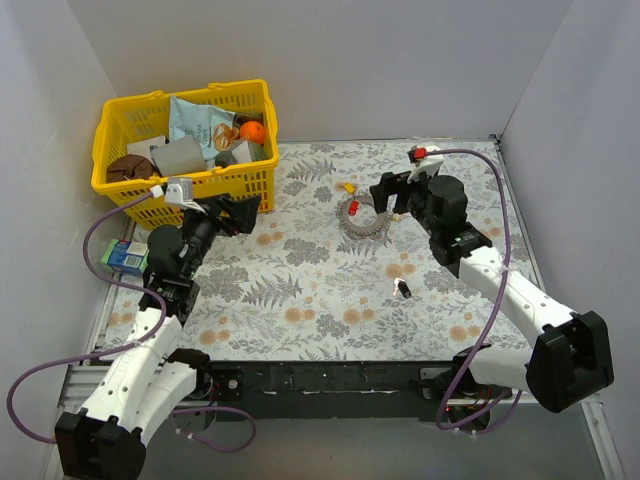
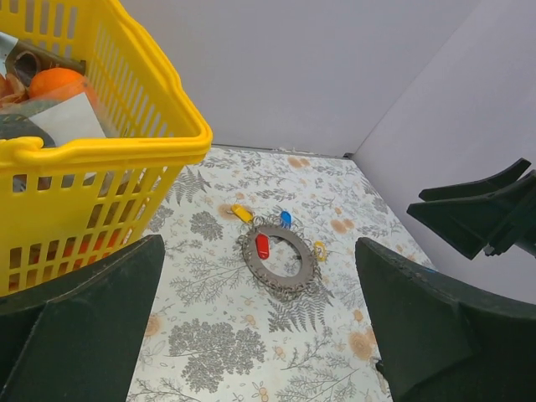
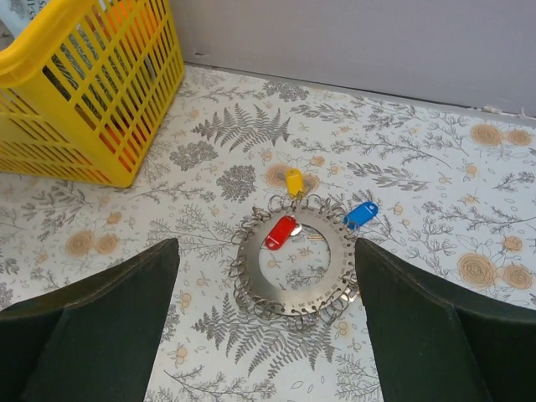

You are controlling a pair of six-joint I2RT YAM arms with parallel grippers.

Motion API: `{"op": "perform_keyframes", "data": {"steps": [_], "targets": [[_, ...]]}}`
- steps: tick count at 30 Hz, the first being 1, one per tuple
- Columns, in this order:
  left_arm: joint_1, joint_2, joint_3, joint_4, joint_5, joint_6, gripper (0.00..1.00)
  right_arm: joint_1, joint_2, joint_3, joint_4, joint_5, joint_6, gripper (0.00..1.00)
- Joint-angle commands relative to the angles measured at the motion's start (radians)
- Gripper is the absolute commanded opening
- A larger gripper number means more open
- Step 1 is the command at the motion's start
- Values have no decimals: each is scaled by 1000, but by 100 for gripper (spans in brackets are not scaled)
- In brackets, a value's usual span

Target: Put the keys on the keyring

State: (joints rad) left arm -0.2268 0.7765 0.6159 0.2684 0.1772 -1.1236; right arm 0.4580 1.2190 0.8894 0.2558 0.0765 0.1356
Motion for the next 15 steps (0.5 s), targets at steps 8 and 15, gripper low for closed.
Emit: {"op": "perform_keyframes", "data": {"steps": [8, 15], "targets": [[-2, 16, 16, -95, -262, -263, 98, -33, 103, 66, 19, -99, 9, 92], [-2, 101, 100, -198, -26, -223, 98, -33, 437, 250, -104, -202, 4, 56]]}}
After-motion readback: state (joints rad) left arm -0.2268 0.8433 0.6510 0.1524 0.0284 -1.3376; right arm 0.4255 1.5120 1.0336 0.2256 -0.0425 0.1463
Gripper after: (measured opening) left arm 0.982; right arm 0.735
